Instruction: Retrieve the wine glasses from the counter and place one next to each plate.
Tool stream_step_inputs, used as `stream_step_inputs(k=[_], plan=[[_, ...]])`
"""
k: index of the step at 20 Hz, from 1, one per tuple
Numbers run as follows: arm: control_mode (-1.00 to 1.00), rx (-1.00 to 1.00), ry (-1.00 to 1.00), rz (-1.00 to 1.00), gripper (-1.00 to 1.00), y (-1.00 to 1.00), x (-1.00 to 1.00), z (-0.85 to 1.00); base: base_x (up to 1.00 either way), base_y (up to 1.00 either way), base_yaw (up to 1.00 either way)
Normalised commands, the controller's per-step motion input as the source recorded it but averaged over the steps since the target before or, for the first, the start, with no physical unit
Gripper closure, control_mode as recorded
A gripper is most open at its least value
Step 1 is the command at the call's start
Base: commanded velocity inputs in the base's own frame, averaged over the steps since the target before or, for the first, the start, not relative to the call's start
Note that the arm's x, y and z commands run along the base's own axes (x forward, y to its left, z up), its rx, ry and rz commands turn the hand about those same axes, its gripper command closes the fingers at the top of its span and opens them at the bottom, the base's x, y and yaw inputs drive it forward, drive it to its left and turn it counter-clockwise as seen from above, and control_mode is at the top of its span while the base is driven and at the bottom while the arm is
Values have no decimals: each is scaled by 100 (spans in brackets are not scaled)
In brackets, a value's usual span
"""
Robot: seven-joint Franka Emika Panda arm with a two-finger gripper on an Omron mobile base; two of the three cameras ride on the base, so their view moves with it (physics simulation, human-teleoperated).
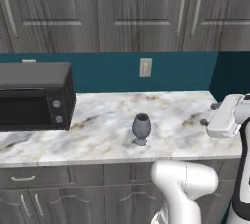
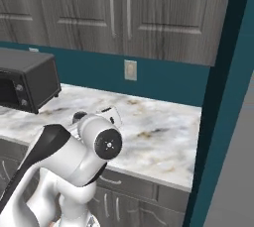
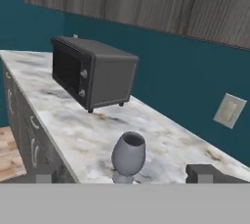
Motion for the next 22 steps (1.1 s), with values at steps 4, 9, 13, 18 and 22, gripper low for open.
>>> stream_step_inputs(k=[4,9,13,18,22], plan=[[100,0,0,0,-100,0,0,0,2,75,-1],[100,0,0,0,-100,0,0,0,-36,43,-3],[100,0,0,0,-100,0,0,0,-39,7,-3],[100,0,0,0,-100,0,0,0,-7,0,-1],[100,0,0,0,-100,0,0,0,1,0,-1]])
